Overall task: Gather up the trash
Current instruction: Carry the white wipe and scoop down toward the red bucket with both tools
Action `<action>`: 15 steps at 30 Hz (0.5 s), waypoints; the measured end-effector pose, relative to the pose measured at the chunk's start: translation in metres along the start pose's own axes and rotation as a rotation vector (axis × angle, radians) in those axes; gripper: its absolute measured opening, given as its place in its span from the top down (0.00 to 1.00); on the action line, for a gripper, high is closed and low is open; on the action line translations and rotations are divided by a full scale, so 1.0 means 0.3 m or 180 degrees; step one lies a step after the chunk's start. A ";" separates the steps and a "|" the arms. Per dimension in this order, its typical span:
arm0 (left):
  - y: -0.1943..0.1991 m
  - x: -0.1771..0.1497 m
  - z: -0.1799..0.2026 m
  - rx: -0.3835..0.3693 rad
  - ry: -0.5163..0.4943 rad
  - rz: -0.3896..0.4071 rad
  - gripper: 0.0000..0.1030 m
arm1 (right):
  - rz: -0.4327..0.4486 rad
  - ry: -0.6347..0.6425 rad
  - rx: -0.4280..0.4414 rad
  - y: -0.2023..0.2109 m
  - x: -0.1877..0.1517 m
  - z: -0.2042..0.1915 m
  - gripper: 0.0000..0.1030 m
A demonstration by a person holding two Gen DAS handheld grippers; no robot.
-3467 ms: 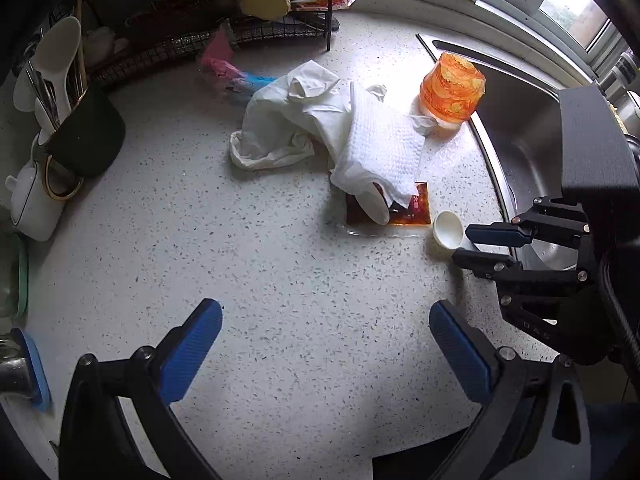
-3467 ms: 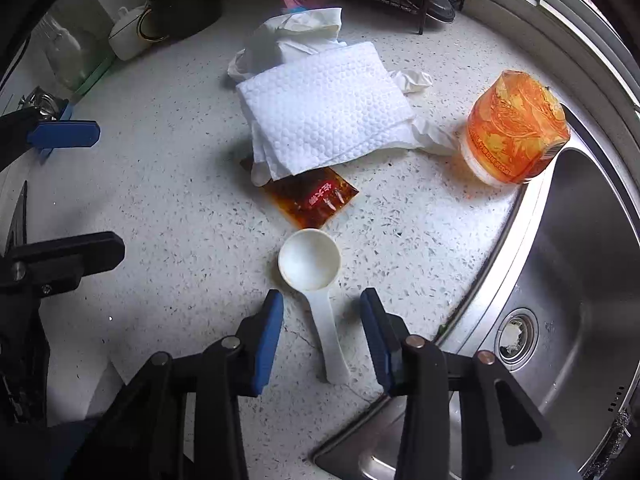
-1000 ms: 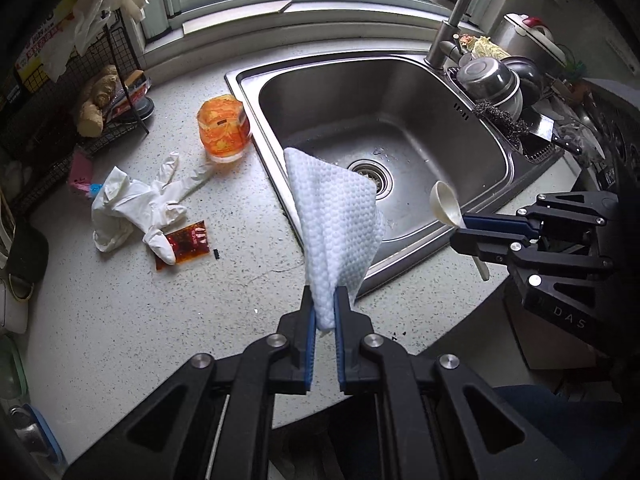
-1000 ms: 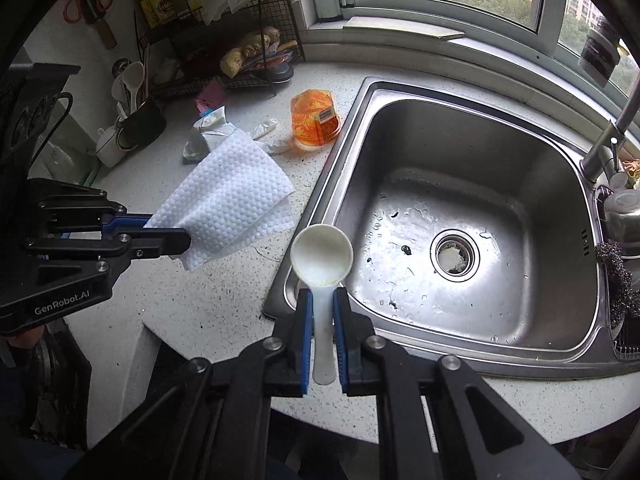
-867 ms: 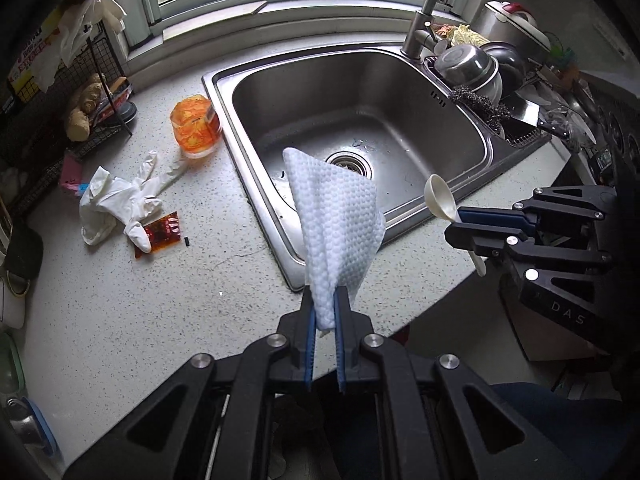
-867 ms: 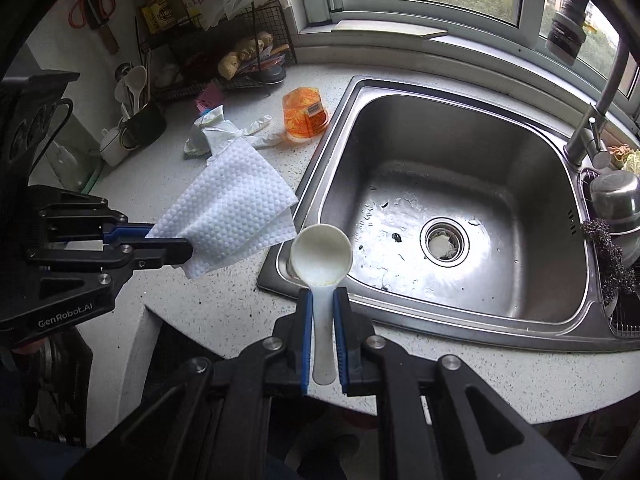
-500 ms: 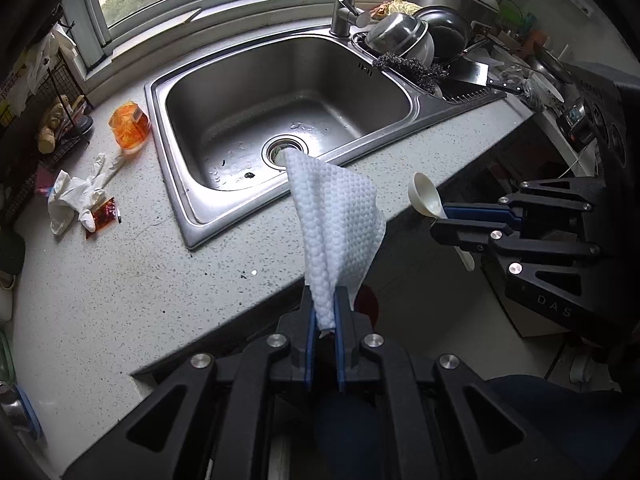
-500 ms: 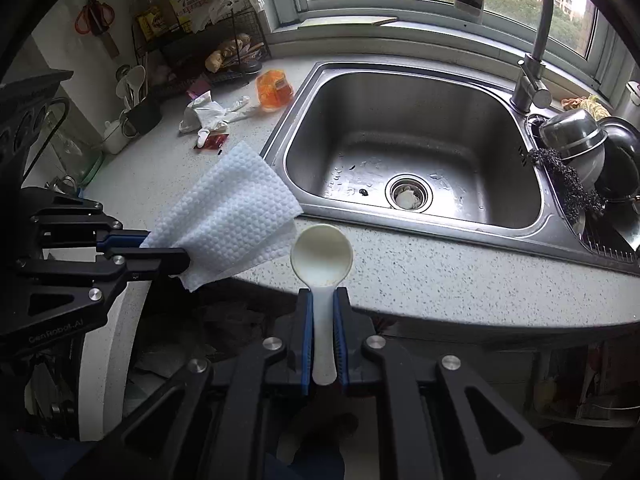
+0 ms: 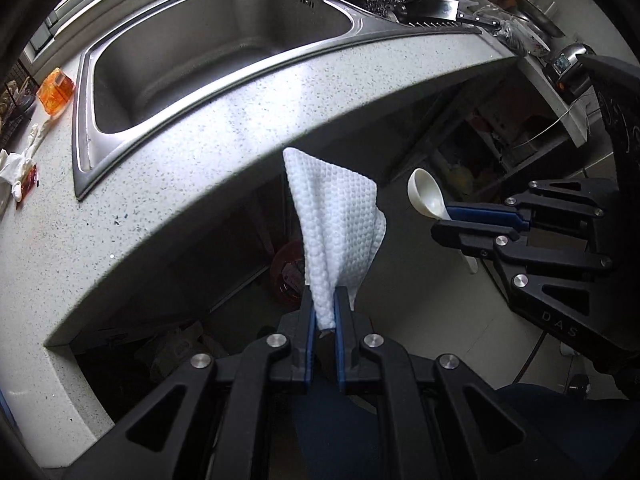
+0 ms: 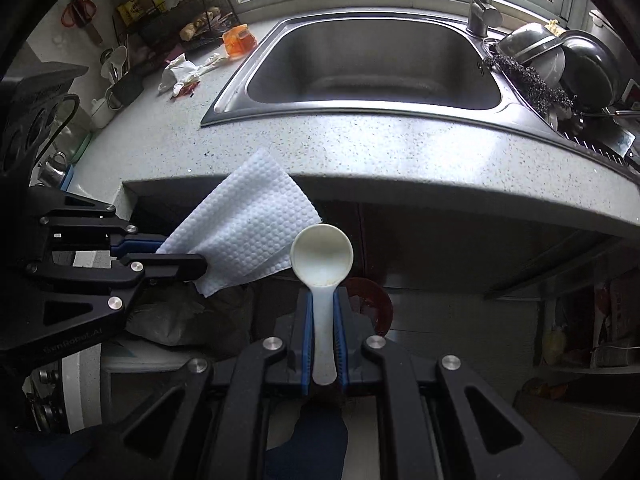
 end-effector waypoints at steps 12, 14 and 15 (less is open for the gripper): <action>-0.529 0.002 -0.062 0.0014 0.0103 -0.0409 0.93 | -0.0270 -0.0272 0.0036 -0.405 -0.085 0.116 0.91; -0.625 0.013 -0.078 0.0057 0.0135 -0.0457 0.93 | -0.0305 -0.0330 0.0064 -0.493 -0.093 0.143 0.91; -0.679 0.015 -0.082 0.0070 0.0143 -0.0462 0.93 | -0.0325 -0.0352 0.0079 -0.540 -0.097 0.155 0.91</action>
Point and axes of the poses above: each gripper's, at about its wrist camera, not at the fingertips, and y roughly against the way its jaws point, z to its right, x to its top, the point moved 2 cm from there along -y, roughly the way its jaws point, and after that the axes turned 10 degrees about -z, right-handed, at the moved point
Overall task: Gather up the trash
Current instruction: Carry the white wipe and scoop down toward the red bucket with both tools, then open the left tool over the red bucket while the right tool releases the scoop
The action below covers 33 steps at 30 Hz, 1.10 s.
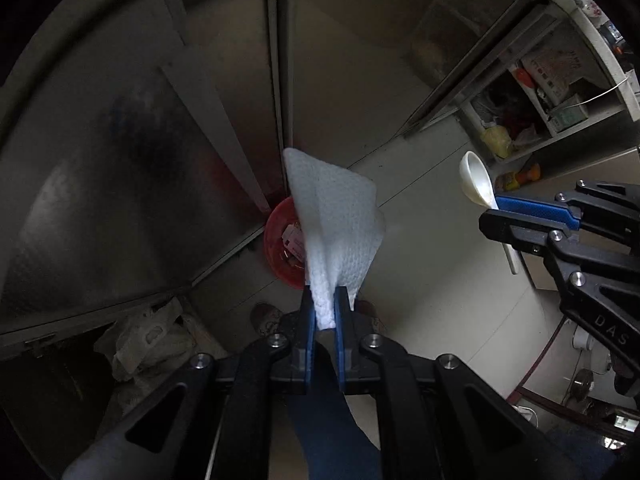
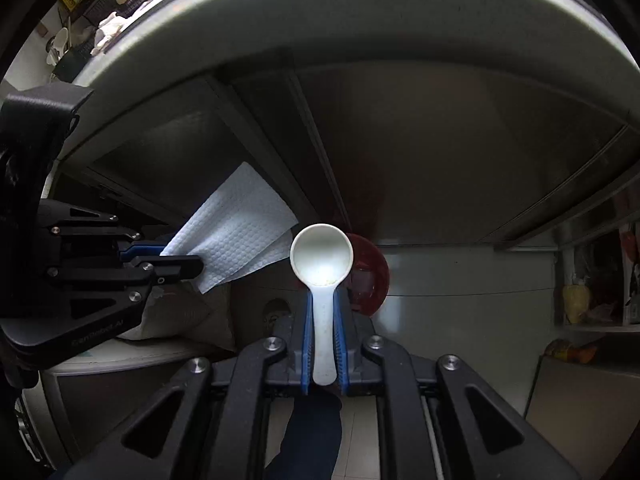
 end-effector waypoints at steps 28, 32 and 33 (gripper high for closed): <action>-0.684 0.181 -0.040 -0.0064 0.0033 -0.0155 0.66 | -0.0112 -0.0244 0.0083 -0.716 0.006 0.217 0.91; -0.677 0.184 -0.030 -0.0063 -0.0053 -0.0235 0.63 | -0.0134 -0.0237 0.0070 -0.697 0.011 0.208 0.91; -0.675 0.184 -0.031 -0.0095 -0.0044 -0.0266 0.60 | -0.0137 -0.0229 0.0068 -0.689 0.012 0.206 0.91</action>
Point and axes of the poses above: each gripper's, at about its wrist camera, not at the fingertips, and y roughly against the way its jaws point, z to its right, x to its top, the point moved 2 cm from there along -y, roughly the way its jaws point, and after that the axes turned 10 degrees about -z, right-handed, at the moved point
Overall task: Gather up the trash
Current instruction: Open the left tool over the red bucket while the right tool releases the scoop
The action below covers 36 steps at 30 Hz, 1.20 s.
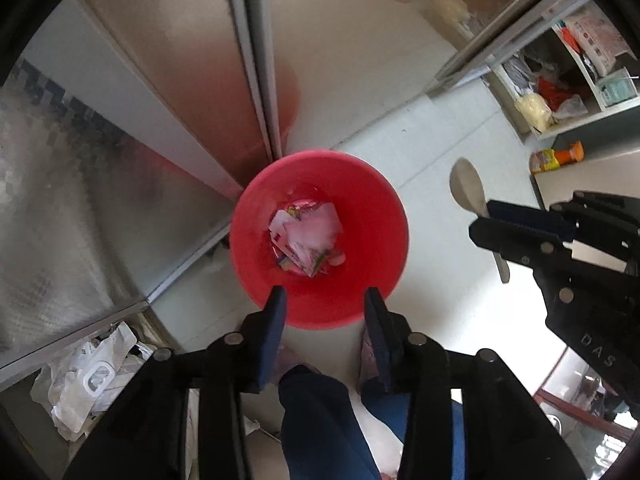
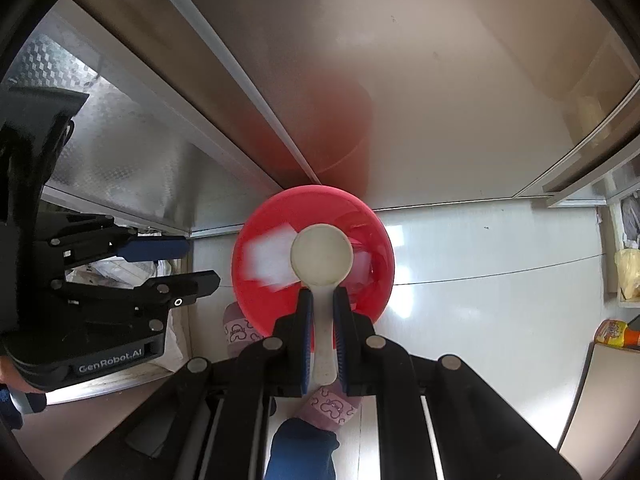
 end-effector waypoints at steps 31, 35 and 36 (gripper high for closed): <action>-0.037 -0.110 -0.229 0.0284 0.0306 0.0169 0.00 | -0.0144 0.0160 0.0056 -0.215 0.071 -0.104 0.91; -0.037 -0.116 -0.246 0.0300 0.0343 0.0150 0.00 | -0.0168 0.0166 0.0031 -0.235 0.067 -0.121 0.90; -0.038 -0.119 -0.248 0.0296 0.0349 0.0151 0.00 | -0.0190 0.0174 0.0071 -0.240 0.066 -0.125 0.89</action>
Point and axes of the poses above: each gripper's, at about its wrist camera, not at the fingertips, and y roughly against the way its jaws point, z to its right, x to its top, the point moved 2 cm from there along -y, roughly the way its jaws point, and after that the axes turned 10 degrees about -z, right-handed, at the moved point
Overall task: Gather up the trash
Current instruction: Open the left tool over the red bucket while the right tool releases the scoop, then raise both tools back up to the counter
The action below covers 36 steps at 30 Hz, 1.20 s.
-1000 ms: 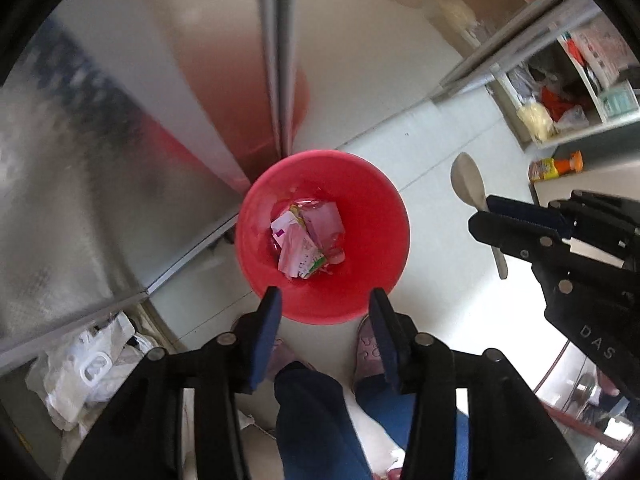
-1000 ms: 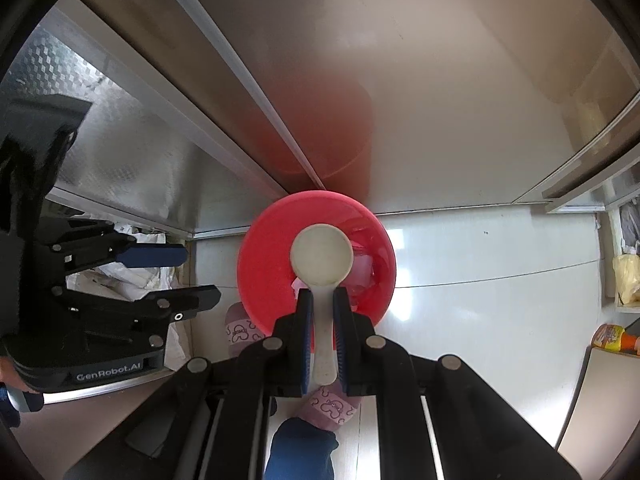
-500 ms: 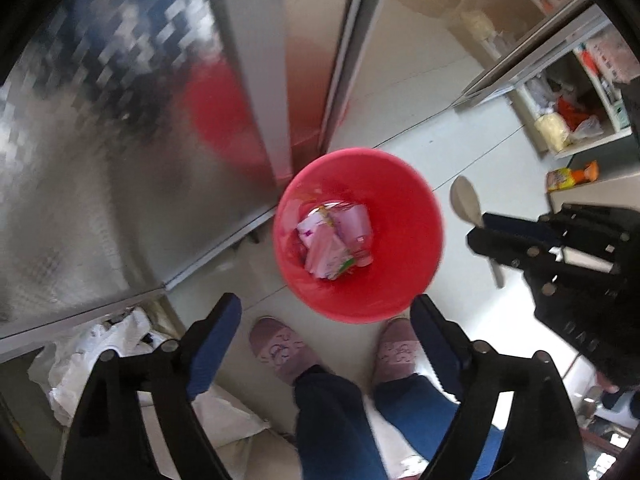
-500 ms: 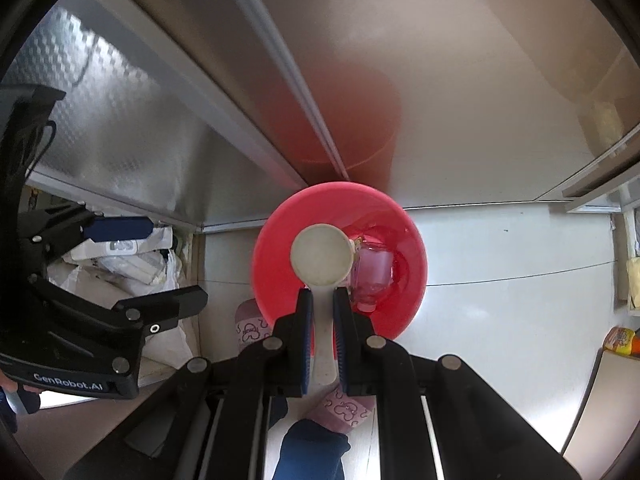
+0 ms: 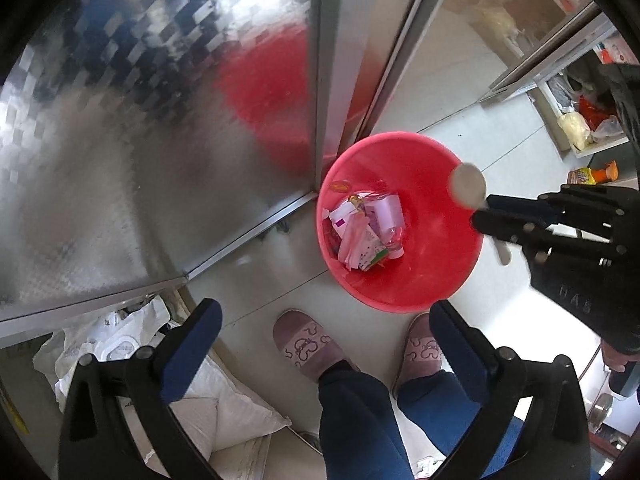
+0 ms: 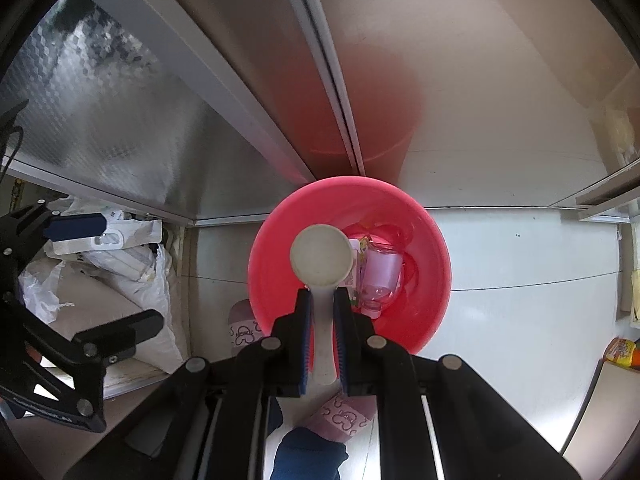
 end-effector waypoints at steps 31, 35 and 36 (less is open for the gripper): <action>0.904 -0.260 0.107 0.0107 0.0237 0.0764 0.00 | 0.0515 -0.0213 -0.0266 0.861 -0.198 -0.120 0.00; 1.075 -0.298 0.130 0.0104 0.0203 0.0830 0.00 | 0.0701 -0.0252 -0.0327 1.042 -0.227 -0.145 0.00; 1.117 -0.310 0.134 0.0132 0.0190 0.0863 0.00 | 0.0752 -0.0259 -0.0329 1.082 -0.237 -0.152 0.00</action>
Point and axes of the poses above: each gripper's, at about its wrist camera, not at the fingertips, and y roughly against the way its jaws point, z to its right, x to its top, the point moved 2 cm from there along -y, roughly the way its jaws point, and after that the axes turned 10 degrees about -z, right-handed, at the moved point
